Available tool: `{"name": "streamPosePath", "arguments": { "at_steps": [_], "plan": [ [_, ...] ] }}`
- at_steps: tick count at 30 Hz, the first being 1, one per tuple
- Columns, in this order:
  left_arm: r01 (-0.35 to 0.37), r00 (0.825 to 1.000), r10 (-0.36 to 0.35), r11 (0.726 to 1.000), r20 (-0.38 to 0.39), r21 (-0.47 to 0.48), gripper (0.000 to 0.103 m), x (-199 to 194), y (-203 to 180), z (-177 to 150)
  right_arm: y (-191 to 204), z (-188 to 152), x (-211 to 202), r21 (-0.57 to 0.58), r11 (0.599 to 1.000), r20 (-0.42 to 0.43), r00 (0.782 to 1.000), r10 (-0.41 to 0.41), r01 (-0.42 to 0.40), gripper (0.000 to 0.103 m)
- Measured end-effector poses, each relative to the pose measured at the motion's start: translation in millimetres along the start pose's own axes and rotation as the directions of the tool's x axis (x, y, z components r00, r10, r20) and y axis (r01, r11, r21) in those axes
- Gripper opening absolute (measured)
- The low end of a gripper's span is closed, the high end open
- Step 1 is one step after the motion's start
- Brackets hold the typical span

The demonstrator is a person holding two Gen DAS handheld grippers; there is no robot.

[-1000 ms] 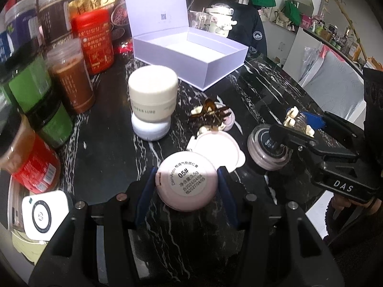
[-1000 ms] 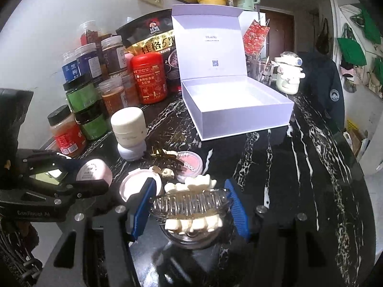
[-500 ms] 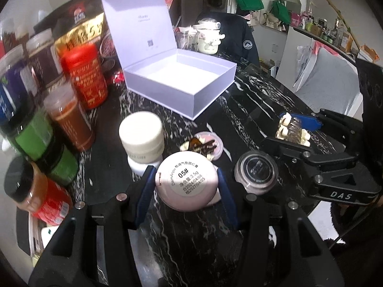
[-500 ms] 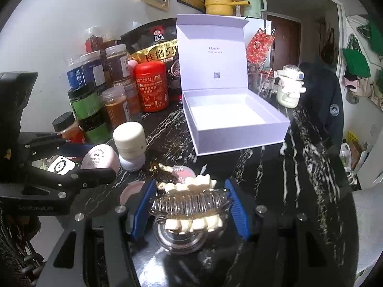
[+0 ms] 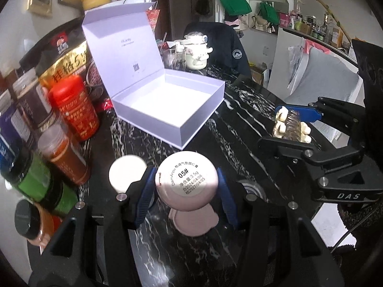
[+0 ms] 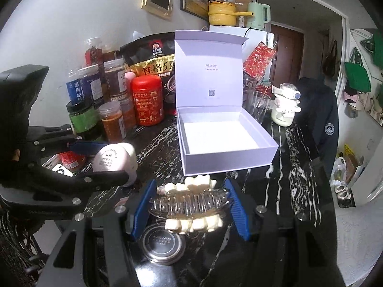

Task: Organize objects
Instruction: 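Carry the compact and the clip over the open white gift box with both grippers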

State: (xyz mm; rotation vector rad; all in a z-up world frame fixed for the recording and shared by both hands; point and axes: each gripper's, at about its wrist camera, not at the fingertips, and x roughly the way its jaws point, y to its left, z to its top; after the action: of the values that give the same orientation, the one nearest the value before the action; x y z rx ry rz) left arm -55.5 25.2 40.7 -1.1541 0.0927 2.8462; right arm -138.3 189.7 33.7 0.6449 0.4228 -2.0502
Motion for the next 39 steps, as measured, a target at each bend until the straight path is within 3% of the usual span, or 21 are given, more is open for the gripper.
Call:
{"name": "streamPosePath", "arguments": {
  "at_steps": [16, 28, 39],
  "plan": [
    [0.005, 1.000, -0.005, 0.999, 0.008, 0.046, 0.050, 35, 1, 56, -34, 35, 21, -0.037, 0.999, 0.000, 0.999, -0.032, 0.032, 0.061],
    [0.011, 1.000, -0.011, 0.999, -0.014, 0.038, 0.050, 76, 21, 90, -57, 63, 67, -0.025, 0.999, -0.015, 0.999, -0.029, 0.029, 0.061],
    [-0.039, 0.999, 0.039, 0.999, -0.033, 0.014, 0.050, 114, 49, 120, -76, 90, 117, -0.034, 0.999, -0.028, 0.999, -0.033, 0.032, 0.061]
  ]
}}
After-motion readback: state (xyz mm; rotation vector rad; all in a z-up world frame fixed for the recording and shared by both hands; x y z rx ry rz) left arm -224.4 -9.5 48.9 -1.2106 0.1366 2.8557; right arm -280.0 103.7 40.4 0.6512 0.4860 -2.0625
